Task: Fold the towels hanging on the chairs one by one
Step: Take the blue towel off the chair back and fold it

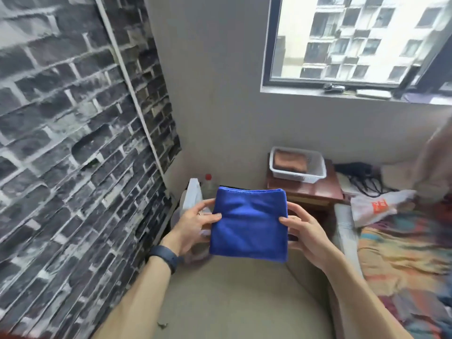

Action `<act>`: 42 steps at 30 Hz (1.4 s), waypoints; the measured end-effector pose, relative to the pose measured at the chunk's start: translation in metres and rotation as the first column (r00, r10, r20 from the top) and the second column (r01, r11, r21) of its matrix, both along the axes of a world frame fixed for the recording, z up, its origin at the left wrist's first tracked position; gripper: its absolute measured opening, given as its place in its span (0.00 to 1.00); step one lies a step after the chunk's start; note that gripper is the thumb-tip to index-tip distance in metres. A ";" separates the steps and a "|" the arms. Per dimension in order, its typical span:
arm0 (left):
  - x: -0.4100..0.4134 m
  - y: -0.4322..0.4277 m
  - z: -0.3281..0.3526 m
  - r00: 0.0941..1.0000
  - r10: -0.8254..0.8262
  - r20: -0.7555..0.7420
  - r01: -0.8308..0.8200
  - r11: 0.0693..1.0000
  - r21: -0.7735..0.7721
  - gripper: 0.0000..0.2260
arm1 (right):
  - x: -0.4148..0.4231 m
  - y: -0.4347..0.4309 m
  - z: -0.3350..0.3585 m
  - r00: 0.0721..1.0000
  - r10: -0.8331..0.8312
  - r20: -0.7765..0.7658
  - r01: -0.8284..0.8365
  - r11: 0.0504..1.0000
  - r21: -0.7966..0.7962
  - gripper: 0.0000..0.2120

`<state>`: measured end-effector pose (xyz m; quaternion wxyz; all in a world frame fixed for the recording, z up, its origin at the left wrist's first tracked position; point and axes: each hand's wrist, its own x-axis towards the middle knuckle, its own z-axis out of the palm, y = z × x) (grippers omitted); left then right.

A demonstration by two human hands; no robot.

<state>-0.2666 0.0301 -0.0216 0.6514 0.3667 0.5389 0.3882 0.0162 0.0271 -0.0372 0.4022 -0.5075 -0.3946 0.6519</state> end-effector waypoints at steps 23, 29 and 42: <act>0.209 0.458 -0.086 0.953 -0.280 -0.117 0.249 0.942 -0.222 0.15 | 0.184 0.391 -0.076 0.944 -0.286 0.163 0.314 0.932 -0.182 0.16; 0.234 0.529 -0.134 0.918 -0.363 -0.160 0.280 0.879 -0.385 0.12 | 0.198 0.448 -0.119 0.927 -0.281 0.247 0.357 0.861 -0.361 0.14; 0.288 0.648 -0.209 0.929 -0.275 -0.249 0.106 0.840 -0.531 0.12 | 0.246 0.600 -0.210 0.953 -0.099 0.285 0.242 0.815 -0.527 0.14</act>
